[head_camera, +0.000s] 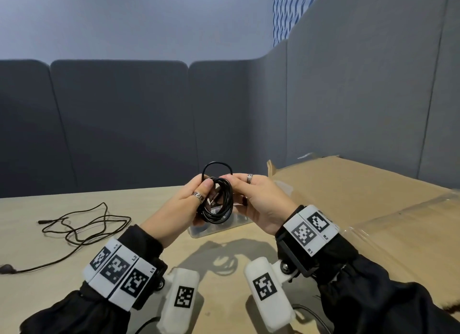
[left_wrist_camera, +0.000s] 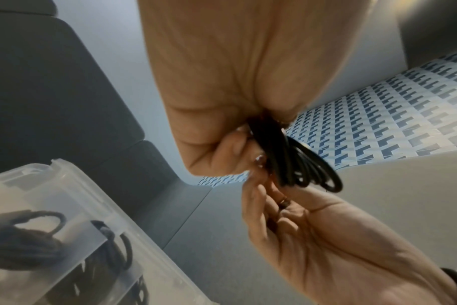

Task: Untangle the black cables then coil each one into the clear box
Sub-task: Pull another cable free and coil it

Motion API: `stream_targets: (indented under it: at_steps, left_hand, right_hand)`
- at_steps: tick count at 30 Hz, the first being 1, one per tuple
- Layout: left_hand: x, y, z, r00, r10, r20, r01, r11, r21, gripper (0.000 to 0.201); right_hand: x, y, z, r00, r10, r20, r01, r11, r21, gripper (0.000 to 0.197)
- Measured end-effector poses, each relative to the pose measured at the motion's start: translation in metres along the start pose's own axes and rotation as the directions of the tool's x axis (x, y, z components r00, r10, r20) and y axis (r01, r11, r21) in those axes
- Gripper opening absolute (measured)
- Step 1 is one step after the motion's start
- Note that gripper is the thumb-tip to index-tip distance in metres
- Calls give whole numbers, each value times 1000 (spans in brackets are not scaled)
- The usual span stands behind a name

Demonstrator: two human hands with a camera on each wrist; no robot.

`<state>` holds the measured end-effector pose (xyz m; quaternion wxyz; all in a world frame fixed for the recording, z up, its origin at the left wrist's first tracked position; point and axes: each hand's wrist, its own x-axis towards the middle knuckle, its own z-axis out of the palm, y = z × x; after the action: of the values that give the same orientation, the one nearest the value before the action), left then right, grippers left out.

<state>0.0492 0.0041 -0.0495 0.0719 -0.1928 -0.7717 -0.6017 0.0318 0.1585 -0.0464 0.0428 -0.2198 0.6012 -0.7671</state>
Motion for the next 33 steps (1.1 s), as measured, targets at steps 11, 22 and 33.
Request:
stream_targets:
  at_steps: [11,22,33]
  left_hand:
    - [2,3,1,989,83,-122,-60,981,185,22]
    - [8,-5,-4,972,113,-205,-26,923,385,31]
    - [6,-1,-20,968,203,-146,-119,887,447,22]
  right_hand:
    - [-6,-1,10,984,10,176,31,973,-231,25]
    - [-5,-8,-1,967,-256,0,128,484,-866,20]
    - [-15,-39,-13,893,-402,202,361,374,-854,10]
